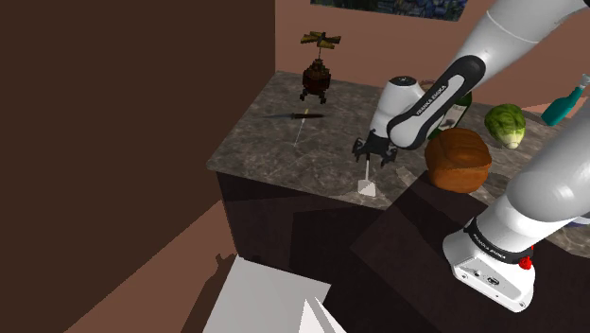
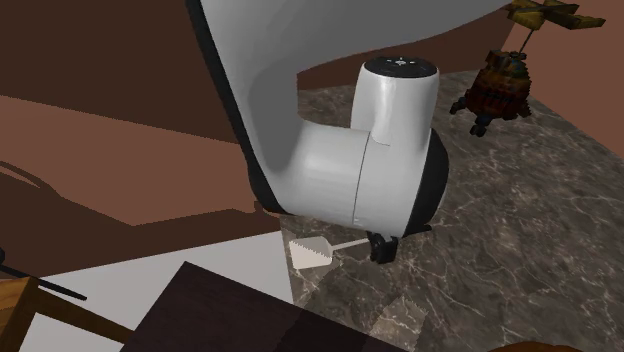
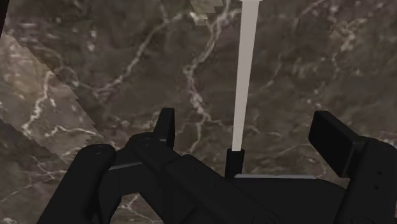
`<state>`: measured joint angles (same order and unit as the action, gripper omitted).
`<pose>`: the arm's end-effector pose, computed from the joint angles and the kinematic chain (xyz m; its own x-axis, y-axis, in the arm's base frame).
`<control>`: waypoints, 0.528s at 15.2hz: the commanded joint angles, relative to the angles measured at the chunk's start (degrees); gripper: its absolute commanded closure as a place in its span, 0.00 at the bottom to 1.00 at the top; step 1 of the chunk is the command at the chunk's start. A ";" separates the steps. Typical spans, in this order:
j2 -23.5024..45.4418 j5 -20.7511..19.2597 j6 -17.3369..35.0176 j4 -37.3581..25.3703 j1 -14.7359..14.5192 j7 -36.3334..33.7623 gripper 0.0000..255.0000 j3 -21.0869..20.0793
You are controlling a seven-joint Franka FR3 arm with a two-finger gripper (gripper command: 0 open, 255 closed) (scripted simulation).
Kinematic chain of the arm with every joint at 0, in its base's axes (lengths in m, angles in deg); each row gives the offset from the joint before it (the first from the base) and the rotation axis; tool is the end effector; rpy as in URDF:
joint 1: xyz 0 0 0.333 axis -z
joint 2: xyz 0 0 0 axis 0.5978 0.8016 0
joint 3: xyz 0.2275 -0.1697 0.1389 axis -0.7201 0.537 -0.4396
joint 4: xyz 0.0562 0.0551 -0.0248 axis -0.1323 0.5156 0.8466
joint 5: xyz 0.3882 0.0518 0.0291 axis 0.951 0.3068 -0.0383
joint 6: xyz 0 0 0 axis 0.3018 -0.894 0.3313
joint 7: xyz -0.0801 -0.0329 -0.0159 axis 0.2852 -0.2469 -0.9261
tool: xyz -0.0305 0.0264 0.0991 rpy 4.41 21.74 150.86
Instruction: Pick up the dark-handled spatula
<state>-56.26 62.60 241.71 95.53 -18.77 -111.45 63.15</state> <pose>0.4015 -0.0585 0.1886 0.5358 -0.8418 0.0663 -0.8436 -0.5370 -0.0002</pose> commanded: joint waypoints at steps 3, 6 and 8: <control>1.99 -1.89 1.48 -0.48 -0.60 -1.57 1.00 0.92; 1.98 -1.85 1.43 -0.52 -0.58 -1.53 1.00 0.90; 2.00 -1.86 1.44 -0.53 -0.58 -1.54 1.00 0.91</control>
<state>-54.27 60.75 243.14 95.01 -19.35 -112.98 64.06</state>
